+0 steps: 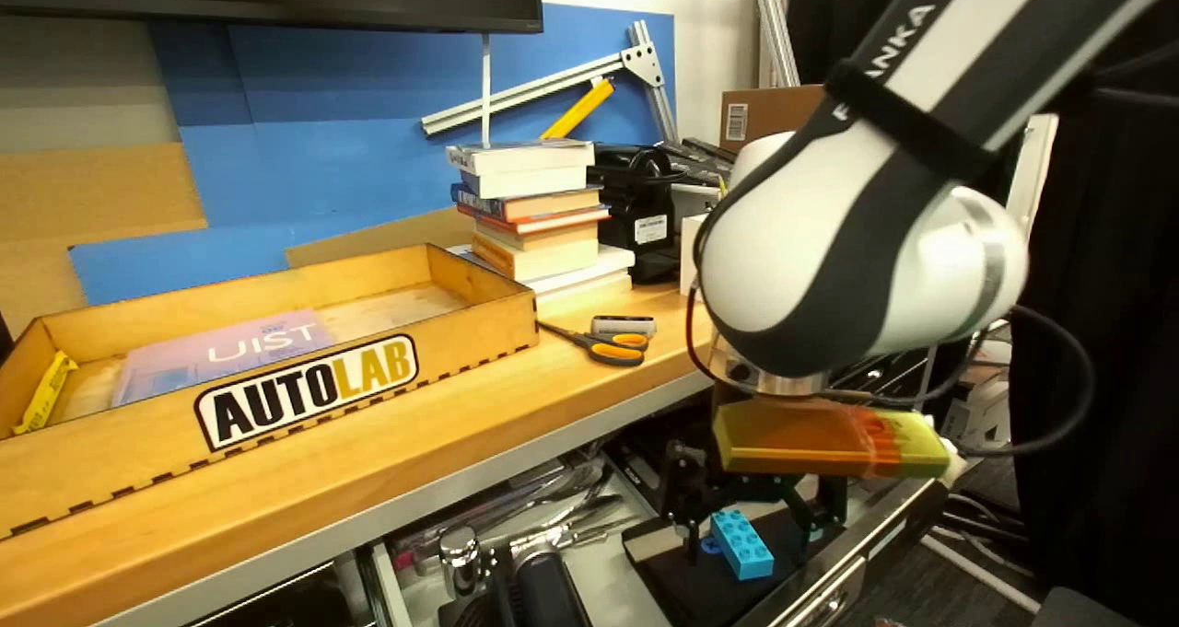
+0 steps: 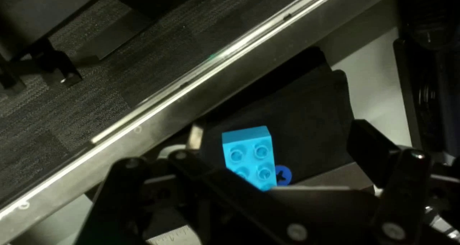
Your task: Put the blue object into the drawer then close the drawer.
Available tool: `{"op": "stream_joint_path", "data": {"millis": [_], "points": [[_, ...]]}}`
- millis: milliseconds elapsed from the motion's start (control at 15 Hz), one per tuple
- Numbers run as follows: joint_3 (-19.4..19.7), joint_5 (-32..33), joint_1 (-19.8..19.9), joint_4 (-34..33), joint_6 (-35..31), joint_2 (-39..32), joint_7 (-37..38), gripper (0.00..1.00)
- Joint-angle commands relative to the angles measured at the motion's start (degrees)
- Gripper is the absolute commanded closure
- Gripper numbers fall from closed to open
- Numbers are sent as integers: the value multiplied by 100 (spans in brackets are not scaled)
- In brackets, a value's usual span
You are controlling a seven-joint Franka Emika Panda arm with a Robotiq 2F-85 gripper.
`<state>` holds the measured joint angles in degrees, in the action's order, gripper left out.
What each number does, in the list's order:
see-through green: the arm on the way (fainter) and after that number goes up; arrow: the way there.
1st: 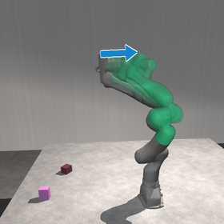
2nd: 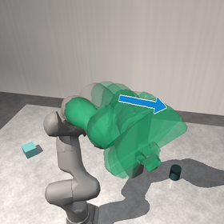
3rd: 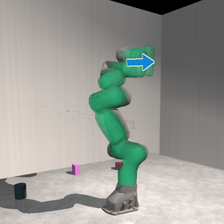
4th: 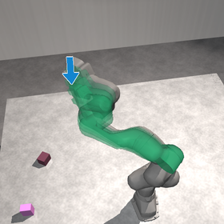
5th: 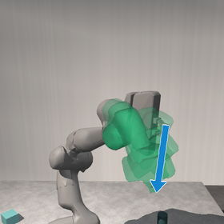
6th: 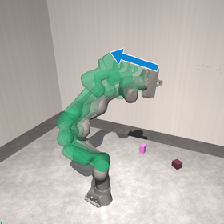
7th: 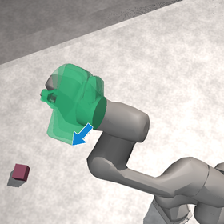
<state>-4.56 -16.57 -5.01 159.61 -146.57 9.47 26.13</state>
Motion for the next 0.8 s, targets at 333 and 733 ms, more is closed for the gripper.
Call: {"op": "stream_joint_path", "data": {"millis": [333,733], "points": [[-498,218,48,-142,660,1335,1359,0],[-236,-310,-312,-238,3333,1769,-26,0]]}}
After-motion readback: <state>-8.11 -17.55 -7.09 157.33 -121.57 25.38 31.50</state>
